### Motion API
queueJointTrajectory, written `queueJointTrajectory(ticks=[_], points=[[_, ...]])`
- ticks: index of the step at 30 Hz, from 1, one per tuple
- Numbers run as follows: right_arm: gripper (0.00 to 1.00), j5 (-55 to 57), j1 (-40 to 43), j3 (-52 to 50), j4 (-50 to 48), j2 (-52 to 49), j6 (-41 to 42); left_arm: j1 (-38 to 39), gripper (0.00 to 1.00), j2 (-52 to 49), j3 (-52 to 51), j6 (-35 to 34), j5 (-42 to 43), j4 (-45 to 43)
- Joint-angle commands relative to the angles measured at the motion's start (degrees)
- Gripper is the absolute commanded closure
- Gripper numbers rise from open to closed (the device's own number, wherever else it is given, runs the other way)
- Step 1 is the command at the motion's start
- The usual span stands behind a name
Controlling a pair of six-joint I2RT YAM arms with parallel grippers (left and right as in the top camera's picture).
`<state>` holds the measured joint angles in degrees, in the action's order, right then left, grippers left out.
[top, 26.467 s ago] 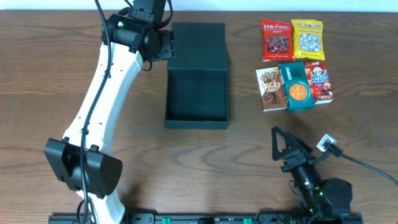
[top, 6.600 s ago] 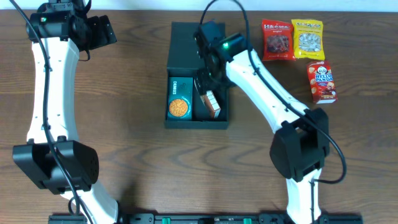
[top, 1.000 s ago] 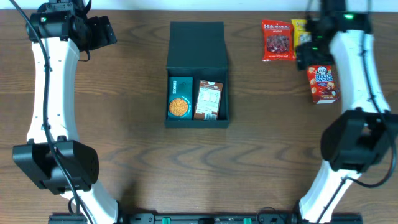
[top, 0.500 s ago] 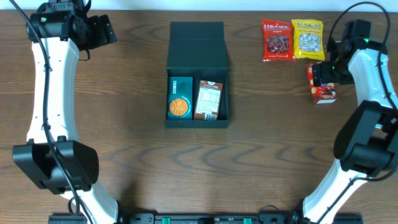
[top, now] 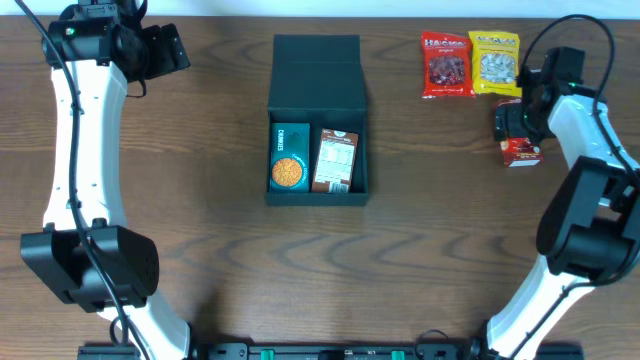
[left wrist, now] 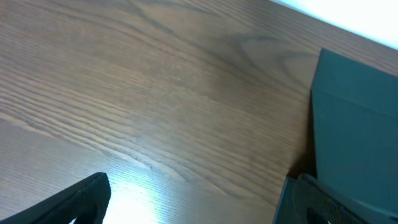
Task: Pack container
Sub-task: 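Grasp the red Hello Panda box with the right gripper and lift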
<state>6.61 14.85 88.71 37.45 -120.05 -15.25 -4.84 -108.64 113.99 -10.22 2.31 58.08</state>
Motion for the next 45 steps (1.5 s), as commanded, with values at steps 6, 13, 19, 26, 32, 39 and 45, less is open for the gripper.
queueJointTrajectory(ticks=[6, 13, 19, 26, 32, 39, 45], points=[[0.01, -3.41, -0.31, -0.55, -1.09, -2.89, 0.22, -0.39, 0.05, 0.17, 0.85, 0.76, 0.74, 0.15], [0.01, -3.21, -0.33, -0.57, -2.84, -3.41, 0.24, -0.39, 0.05, 0.17, 0.85, 0.35, 0.98, 0.17], [0.04, -3.21, -0.70, -0.57, -2.14, -4.70, 0.68, -0.39, 0.05, 0.17, 0.85, 0.35, 0.98, 0.39], [0.29, -2.99, -0.92, -0.57, -2.27, -4.70, 1.36, -0.39, 0.05, 0.17, 0.85, 0.35, 0.96, 0.48], [0.33, -3.02, -2.36, -0.52, -2.12, -4.68, 4.52, -0.42, 0.05, 0.17, 0.85, 0.37, 0.70, 0.33], [0.37, -3.02, -7.02, 0.17, -1.66, -3.72, 5.03, -0.42, 0.05, 0.17, 0.85, 0.63, -0.57, -0.04], [0.39, -3.06, -12.46, 2.69, -0.70, -0.98, 9.07, -0.42, 0.05, 0.17, 0.85, 1.29, -2.45, -0.02]])
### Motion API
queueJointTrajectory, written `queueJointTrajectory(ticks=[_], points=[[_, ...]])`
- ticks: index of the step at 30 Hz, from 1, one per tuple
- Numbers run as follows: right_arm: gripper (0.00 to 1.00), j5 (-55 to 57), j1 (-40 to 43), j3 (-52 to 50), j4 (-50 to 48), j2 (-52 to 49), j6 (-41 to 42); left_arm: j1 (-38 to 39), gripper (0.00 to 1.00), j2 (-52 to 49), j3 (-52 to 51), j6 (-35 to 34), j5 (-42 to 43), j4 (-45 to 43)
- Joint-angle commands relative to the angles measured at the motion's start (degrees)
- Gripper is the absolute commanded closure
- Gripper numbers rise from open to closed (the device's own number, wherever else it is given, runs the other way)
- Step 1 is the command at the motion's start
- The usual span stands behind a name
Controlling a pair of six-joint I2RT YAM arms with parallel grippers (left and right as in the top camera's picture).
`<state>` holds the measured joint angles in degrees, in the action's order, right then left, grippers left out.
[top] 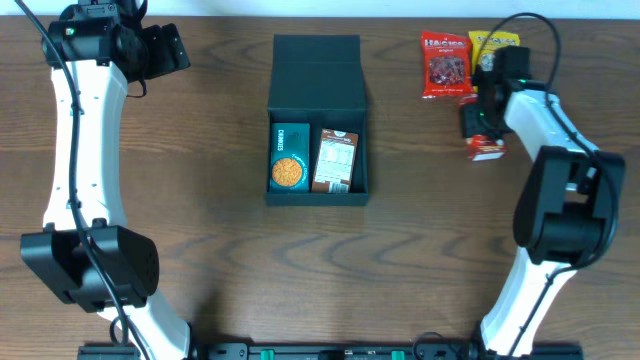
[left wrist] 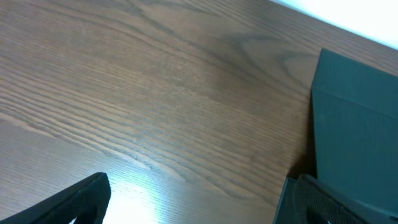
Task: Pack container
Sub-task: 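Grasp the red Hello Panda box with the right gripper and lift, then carry the Hello Panda box left and lower it into the green box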
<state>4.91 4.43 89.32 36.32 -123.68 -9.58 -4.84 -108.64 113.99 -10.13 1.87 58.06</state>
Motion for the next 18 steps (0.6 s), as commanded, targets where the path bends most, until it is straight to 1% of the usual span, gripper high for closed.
queueJointTrajectory(ticks=[1, 4, 13, 18], points=[[0.39, -1.55, -2.97, 2.78, 1.03, 3.39, 4.66, -0.42, 0.05, 0.17, 0.85, 1.25, -2.60, 0.00], [0.40, -3.78, -5.62, 4.90, 2.82, 5.60, 5.79, -0.46, 0.05, 0.17, 0.85, 1.40, -3.41, -0.07], [0.42, -4.37, -14.88, 10.47, 5.92, 14.10, 9.88, -0.50, 0.05, 0.17, 0.85, 2.49, -3.80, -0.07], [0.41, -4.39, -21.77, 10.56, 6.62, 18.08, 15.15, -0.52, 0.05, 0.17, 0.85, 2.49, -3.82, -0.07]])
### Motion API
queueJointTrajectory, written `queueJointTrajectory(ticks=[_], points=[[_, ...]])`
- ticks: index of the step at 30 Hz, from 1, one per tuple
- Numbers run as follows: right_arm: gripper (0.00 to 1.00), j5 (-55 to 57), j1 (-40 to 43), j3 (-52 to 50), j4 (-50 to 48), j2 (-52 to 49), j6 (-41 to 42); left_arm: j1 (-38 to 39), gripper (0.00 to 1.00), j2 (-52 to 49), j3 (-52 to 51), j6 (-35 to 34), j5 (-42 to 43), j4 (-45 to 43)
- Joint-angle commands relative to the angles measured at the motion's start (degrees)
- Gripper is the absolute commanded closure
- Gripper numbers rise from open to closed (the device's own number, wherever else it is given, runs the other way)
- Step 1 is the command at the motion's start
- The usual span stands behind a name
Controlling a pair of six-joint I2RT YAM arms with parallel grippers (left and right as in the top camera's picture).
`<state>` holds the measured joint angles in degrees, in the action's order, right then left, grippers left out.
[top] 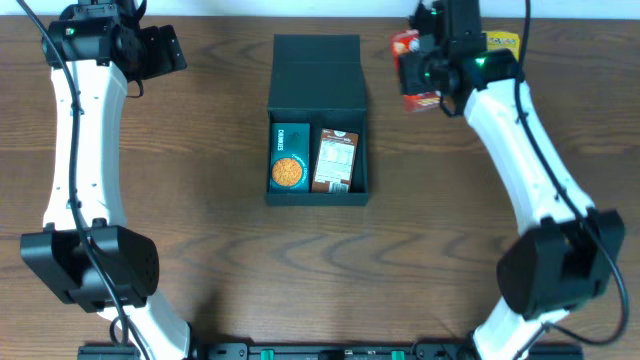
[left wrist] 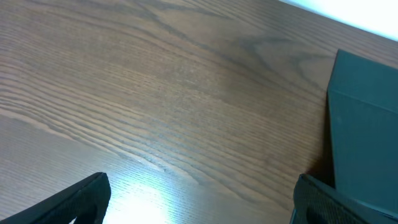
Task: Pack container
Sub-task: 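Carry the Hello Panda box left and lower it into the green box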
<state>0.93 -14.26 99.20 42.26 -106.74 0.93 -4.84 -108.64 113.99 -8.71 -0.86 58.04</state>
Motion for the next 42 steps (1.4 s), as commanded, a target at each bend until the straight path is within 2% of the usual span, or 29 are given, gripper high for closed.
queueJointTrajectory(ticks=[1, 12, 24, 42], points=[[0.41, -0.39, -4.59, 0.68, 1.14, 1.22, 5.88, -0.52, 0.05, 0.17, 0.85, 1.05, -1.25, -0.04], [0.37, -0.35, -16.57, 0.35, 5.35, 0.66, 19.15, -4.26, 0.05, 0.17, 0.85, 0.98, -2.03, 0.46], [0.41, -0.37, -20.09, -1.25, 5.49, -3.37, 31.93, -5.75, 0.05, 0.17, 0.85, 1.01, -2.05, 1.31], [0.39, -0.50, -24.85, -1.33, 4.39, -7.61, 33.35, -5.75, 0.05, 0.17, 0.85, 1.01, -2.03, 1.57]])
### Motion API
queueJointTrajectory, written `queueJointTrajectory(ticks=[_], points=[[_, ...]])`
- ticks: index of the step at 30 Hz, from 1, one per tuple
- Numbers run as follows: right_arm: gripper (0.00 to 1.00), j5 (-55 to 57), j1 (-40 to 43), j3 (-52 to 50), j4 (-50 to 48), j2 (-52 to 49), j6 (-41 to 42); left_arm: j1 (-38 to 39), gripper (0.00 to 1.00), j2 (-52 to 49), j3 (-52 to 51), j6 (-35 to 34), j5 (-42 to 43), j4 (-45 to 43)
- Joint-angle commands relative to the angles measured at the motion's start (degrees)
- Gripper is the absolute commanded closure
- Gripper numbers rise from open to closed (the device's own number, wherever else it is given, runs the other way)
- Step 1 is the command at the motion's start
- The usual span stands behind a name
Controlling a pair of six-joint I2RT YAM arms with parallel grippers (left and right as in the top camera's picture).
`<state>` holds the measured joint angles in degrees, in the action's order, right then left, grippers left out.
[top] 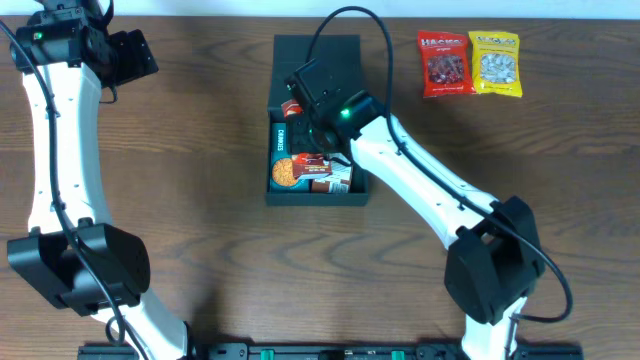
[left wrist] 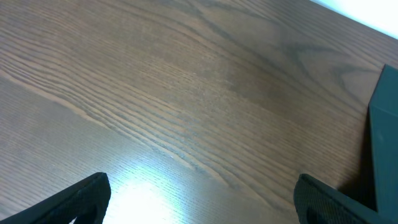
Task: Pack container
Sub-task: 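Carry the Hello Panda box left and lower it into the green box, then release the Hello Panda box in the green box's left side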
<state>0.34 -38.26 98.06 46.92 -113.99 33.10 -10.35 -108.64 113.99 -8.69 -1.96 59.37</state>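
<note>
The dark green container (top: 318, 199) lies open mid-table, its lid (top: 318, 60) folded back. In it are a teal cookie box (top: 285, 172) and a brown packet (top: 341, 184). My right gripper (top: 313, 135) hangs over the compartment's back half, shut on a red snack box (top: 292, 108) that shows on both sides of the fingers. Whether the box touches the contents cannot be told. My left gripper (left wrist: 205, 202) is open over bare wood at the far left (top: 140, 58), nothing between its fingers. The container's edge (left wrist: 385, 143) shows at the right of the left wrist view.
A red snack bag (top: 445, 65) and a yellow snack bag (top: 496, 62) lie side by side at the back right. The right arm stretches diagonally from the front right across to the container.
The right gripper, with the red box, was beside the red bag right of the lid and is now over the container's compartment. The left gripper has shifted a little further left.
The right gripper was at the red box at the right edge, below the yellow bag. Then it stood nearer the bags with the box, then right of the lid with the box lifted, and now over the compartment. The left gripper stayed open at the far left.
</note>
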Motion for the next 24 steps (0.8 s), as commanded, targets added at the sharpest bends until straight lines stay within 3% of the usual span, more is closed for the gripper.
queueJointTrajectory(ticks=[1, 15, 24], points=[[0.40, 0.07, -1.01, -0.20, -0.24, -0.39, 1.20, -0.24, 0.05, 0.17, 0.85, 0.98, -0.94, 0.24], [0.40, 1.33, -1.90, -0.26, -1.29, -1.90, 8.24, -0.24, 0.05, 0.17, 0.85, 0.76, -0.94, 0.44], [0.39, 0.02, -2.43, -0.26, -3.43, -3.85, 8.24, -0.24, 0.05, 0.17, 0.85, 0.79, -0.96, 0.42]])
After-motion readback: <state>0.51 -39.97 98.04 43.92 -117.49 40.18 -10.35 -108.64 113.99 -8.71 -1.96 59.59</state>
